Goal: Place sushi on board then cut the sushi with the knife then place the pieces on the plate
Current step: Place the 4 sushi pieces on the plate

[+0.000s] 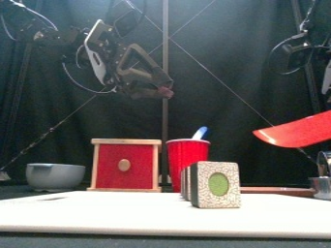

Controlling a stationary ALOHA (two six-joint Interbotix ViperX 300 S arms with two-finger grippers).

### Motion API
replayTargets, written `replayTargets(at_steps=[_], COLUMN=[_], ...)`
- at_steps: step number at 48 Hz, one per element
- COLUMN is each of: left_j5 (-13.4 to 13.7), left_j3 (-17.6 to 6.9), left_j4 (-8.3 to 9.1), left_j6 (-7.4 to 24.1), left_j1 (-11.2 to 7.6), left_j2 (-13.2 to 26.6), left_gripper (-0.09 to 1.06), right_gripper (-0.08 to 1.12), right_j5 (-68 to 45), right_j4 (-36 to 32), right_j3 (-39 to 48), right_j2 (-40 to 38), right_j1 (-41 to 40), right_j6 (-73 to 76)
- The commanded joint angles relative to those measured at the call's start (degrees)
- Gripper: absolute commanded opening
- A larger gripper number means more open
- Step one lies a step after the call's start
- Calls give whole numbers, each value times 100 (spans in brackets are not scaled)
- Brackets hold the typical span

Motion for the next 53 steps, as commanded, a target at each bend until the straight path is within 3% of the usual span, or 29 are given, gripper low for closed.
replayTargets(at_steps=[1,8,19,29,41,53], left_j5=[-53,-44,-44,-44,-44,-44], left_j3=[-62,-62,-18,70,281,501], left_j4=[0,0,-9,0,-9,-97], left_j6=[0,0,0,9,0,-9], left_j1=[18,18,9,26,123,158], left_j2=[-26,-9,9,9,-26,-132], left_gripper=[77,78,78,77,77,77], right_gripper=[39,48,72,78,80,83], right_j5=[70,62,70,-114,-2584,-4500], right_j4=[352,413,334,-404,-1995,-2399], right_j3=[53,211,360,26,-62,-220], right_j2=[9,35,62,26,642,1837], right_j1=[26,-9,-18,-62,-9,53], right_j6=[-18,-18,-18,-35,-26,-44])
